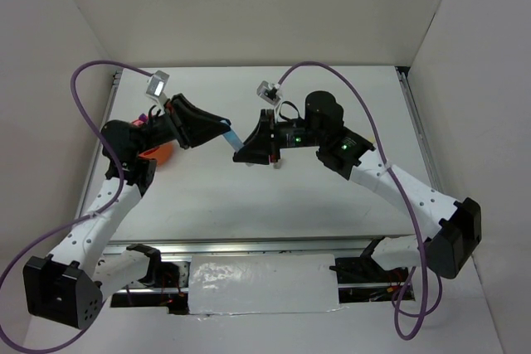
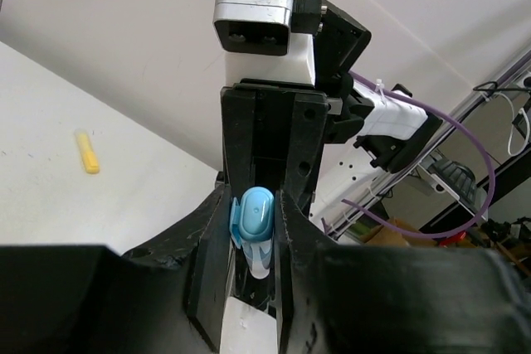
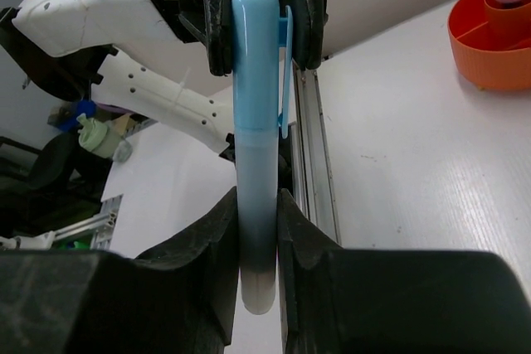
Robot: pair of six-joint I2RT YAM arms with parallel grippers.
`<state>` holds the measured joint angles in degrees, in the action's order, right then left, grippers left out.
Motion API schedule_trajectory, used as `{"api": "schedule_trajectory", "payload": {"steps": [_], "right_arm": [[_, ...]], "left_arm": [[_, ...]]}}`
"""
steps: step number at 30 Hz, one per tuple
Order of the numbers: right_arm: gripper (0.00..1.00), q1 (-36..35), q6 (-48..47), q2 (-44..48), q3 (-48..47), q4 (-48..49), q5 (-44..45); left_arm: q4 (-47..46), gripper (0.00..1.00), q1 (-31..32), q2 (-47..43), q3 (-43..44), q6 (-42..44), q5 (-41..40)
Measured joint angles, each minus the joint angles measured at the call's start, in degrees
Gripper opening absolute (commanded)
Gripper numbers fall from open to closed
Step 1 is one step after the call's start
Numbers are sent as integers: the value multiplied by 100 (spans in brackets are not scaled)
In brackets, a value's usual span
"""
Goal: Sort the stationery into containers
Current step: Place the pen in the storage box.
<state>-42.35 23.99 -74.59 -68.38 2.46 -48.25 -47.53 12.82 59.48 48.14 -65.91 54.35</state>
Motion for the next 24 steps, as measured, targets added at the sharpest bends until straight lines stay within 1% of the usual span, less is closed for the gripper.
{"api": "schedule_trajectory", "payload": {"steps": [1,3,4,6,8,11,15,17,19,22,24], "right_arm": [[51,2,35,-4,0,9,4],[71,42,125,-20,-11,4,59],[77,70,138,-37,-35,-2,90],[83,184,151,-48,-94,-52,122],[84,415,127,-48,-160,-144,142],[84,920,-37,-37,-284,-382,251],[84,1576,-699,13,-437,-968,560],[83,1827,-1086,87,-439,-1283,739],[83,2024,-1401,162,-439,-1552,872],[83,2273,-1792,251,-433,-1851,1016],[83,2387,-1954,295,-424,-1993,1069]], "left_arm": [[48,0,-7,-4,9,2,-7],[214,0,-57,-15,44,55,-2],[402,0,-133,-24,92,162,33],[1108,0,-387,-46,326,586,94],[2203,0,-774,-42,782,1222,90],[3858,0,-1663,31,1622,2544,-28],[5423,0,-3045,391,2549,3928,-273],[6000,0,-3639,671,2874,4509,-605],[6345,0,-4068,964,3071,4996,-1027],[6673,0,-4376,1357,3165,5624,-1600],[6773,0,-4496,1644,3213,5895,-1805]]}}
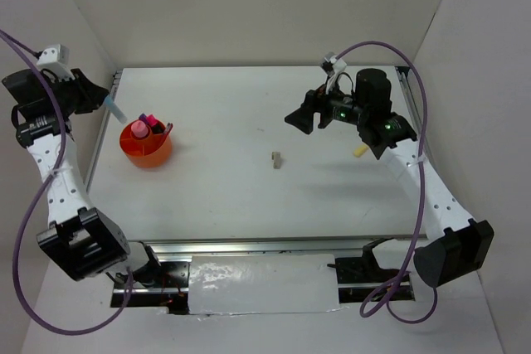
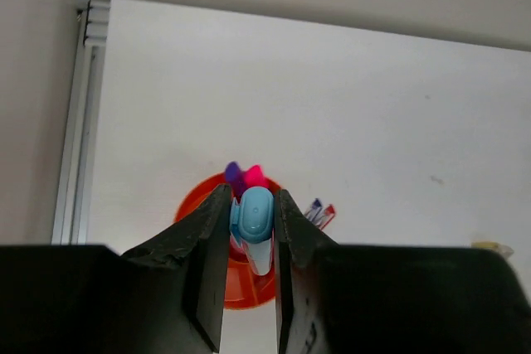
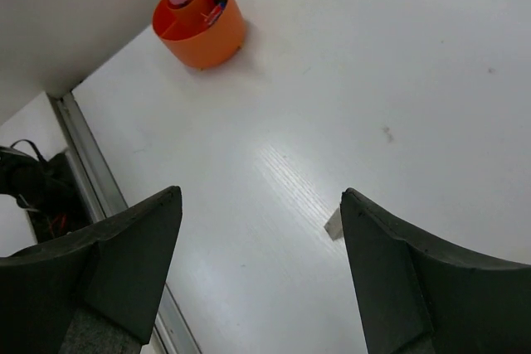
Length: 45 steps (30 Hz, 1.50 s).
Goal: Sort the stationery into containers
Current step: Place the pen in the storage box.
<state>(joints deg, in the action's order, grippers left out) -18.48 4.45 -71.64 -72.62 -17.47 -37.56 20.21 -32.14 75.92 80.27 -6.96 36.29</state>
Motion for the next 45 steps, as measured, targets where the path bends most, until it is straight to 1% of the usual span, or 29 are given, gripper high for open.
{"api": "schedule_trajectory", "payload": {"steps": [3,7,12,15,21,26,35,39,45], "right_arm": [[83,76,-247,42,48,-122,81],[83,116,-450,66,140,-225,98],[83,184,-590,79,236,-282,94],[83,236,-654,101,295,-297,92],[83,306,-741,122,382,-330,83],[83,350,-761,127,398,-337,72],[83,389,-839,127,398,-378,72],[83,413,-866,127,400,-417,74],[83,479,-892,127,409,-463,74]], "left_arm": [[13,0,-151,439,7,387,-157],[-15,0,-341,962,37,686,-144],[0,3,-437,1545,323,1025,61],[-2,4,-450,1801,505,1172,282],[-177,4,-448,1956,533,1233,782],[-686,4,-442,1967,317,1082,1036],[-868,6,-245,2173,225,999,1093],[-870,10,-131,2181,219,1051,1091],[-949,10,-46,2184,33,1213,909]]}}
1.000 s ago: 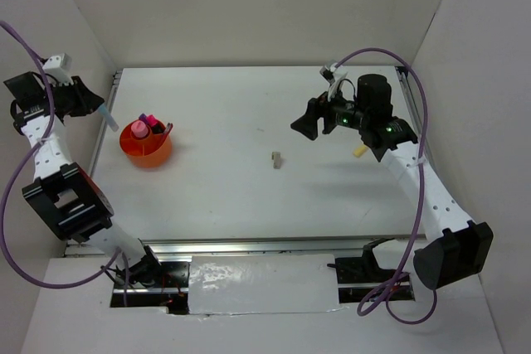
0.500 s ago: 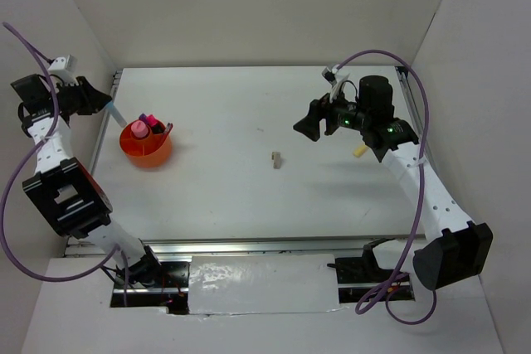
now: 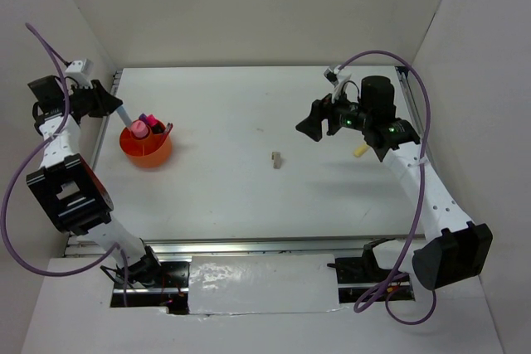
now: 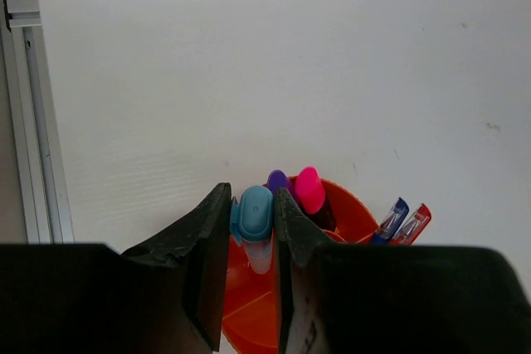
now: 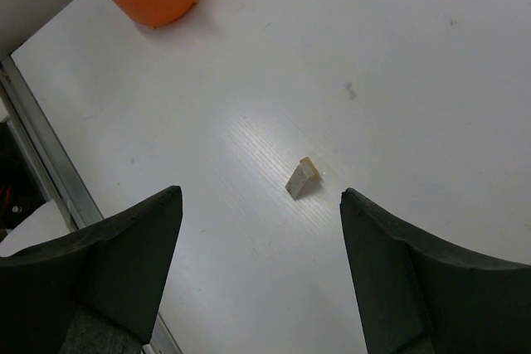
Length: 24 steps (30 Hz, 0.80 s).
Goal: Sort the stationery into containers
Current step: Place the pen in the storage box, then pick up the pen from the center of the board.
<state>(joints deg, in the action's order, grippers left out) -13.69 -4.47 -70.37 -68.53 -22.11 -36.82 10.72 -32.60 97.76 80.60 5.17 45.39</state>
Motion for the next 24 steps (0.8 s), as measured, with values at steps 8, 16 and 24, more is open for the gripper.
{"api": "schedule_trajectory", "payload": {"steps": [8,16,24], "right_arm": [[83,24,-37,0,7,-28,2],[82,76,-52,0,57,-160,118],[81,415,221,-39,179,-503,702]], "left_arm": [[-9,34,42,48,-188,354,-278],[7,59,68,46,-214,538,-369],[-146,70,96,-210,-433,422,-356]]}}
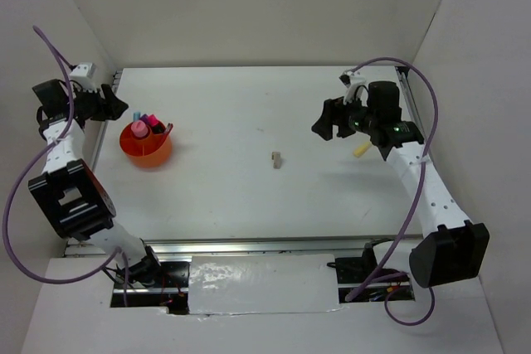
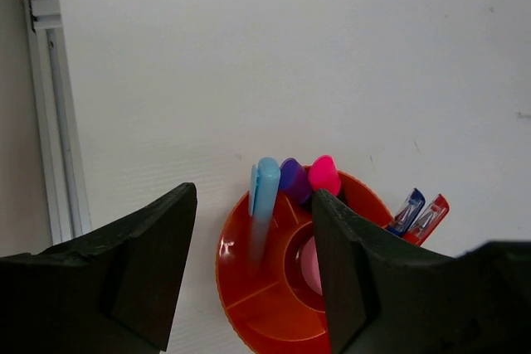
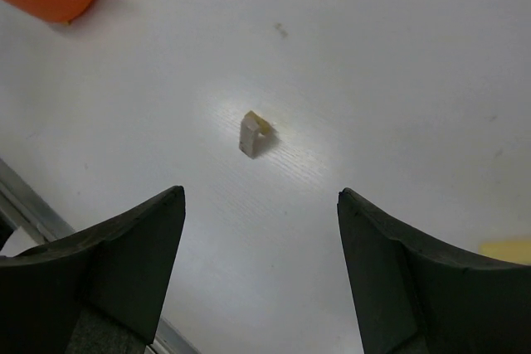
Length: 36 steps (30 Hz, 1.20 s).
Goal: Sort the stationery into containers
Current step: Pick up the pen from the center of the board.
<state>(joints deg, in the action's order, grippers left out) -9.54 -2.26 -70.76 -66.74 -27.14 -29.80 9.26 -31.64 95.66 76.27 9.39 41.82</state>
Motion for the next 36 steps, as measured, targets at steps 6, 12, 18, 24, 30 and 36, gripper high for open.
{"api": "schedule_trajectory", "payload": {"steps": [6,12,18,24,30,36], "right_arm": [[81,575,874,-164,247,-116,1292],[77,861,1851,-1375,-249,-494,2813],[74,1141,2308,-2439,-654,-695,3633],[73,1617,2605,-3316,-1427,-918,4172],[70,1676,2763,-3832,-1711,-1014,4297],[68,1707,2820,-4247,-1921,-1032,4238]], "left_arm": [[-494,77,260,-949,-350,-219,-330],[-975,80,1115,-2221,-710,-160,-977],[-1029,81,1506,-2662,-907,-50,-1281],[-874,81,1679,-2708,-1051,-48,-1471],[-835,81,1762,-2804,-1071,-52,-1523],[-734,81,1803,-2837,-1071,-52,-1523]]}}
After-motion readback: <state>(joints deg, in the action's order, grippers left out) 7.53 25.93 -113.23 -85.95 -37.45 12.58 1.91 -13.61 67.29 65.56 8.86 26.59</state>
